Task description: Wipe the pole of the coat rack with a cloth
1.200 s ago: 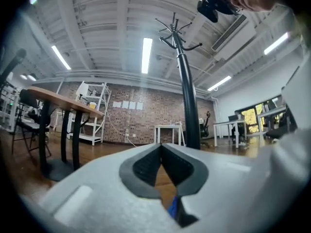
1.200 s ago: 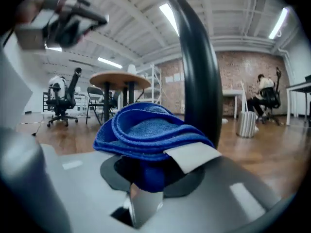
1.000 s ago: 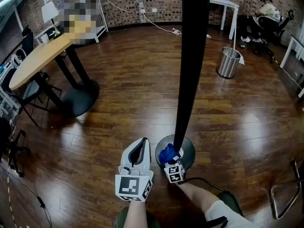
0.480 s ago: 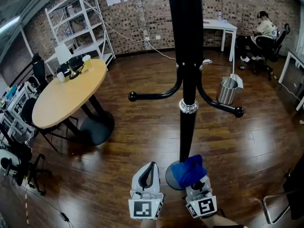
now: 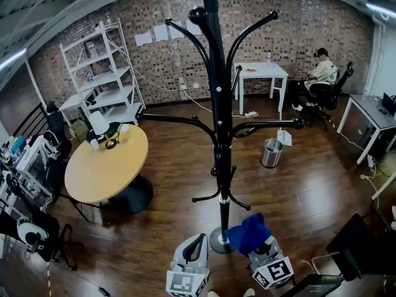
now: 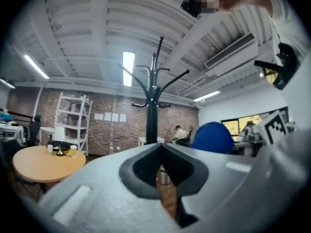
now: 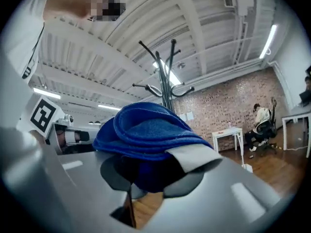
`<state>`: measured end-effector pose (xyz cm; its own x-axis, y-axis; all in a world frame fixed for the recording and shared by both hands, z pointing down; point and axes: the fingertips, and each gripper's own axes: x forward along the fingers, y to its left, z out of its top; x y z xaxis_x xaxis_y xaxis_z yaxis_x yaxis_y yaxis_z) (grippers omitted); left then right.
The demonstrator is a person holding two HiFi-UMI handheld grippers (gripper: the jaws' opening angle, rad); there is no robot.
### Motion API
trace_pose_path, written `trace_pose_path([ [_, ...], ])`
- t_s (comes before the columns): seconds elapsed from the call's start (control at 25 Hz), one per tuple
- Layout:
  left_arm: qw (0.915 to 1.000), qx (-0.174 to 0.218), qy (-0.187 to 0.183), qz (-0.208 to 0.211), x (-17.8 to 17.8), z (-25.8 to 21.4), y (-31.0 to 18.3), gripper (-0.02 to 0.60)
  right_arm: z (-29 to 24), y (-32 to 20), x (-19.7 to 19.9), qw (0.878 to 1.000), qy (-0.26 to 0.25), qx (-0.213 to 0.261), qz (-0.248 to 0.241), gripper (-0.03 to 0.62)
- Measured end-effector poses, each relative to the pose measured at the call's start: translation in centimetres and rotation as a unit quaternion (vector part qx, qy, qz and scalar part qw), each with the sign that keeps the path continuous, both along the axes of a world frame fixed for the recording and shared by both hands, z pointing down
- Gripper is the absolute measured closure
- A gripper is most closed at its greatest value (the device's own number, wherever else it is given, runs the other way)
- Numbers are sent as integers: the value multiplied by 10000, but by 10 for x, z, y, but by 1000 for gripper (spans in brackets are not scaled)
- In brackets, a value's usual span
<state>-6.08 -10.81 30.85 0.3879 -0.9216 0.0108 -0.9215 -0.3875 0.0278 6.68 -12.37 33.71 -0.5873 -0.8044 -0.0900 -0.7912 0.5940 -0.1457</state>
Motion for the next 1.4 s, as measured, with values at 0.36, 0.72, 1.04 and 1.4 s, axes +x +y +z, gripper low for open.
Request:
trace_pose_path([
  [0.36, 9964, 575, -374, 499, 24, -82, 68, 580, -111, 77, -2, 9989, 241, 253, -308, 487],
  [0.72, 9949, 480, -595, 660, 64, -84, 160, 580, -106, 168, 53, 9997, 189, 125, 60, 487],
  [1.04, 9980, 390, -156, 477, 128, -92, 222, 580, -113, 227, 111, 9987, 407, 248, 200, 487],
  [1.4, 9978, 665, -76, 21, 142, -118, 257, 480, -107, 258, 139, 9990, 418, -163, 20, 487],
])
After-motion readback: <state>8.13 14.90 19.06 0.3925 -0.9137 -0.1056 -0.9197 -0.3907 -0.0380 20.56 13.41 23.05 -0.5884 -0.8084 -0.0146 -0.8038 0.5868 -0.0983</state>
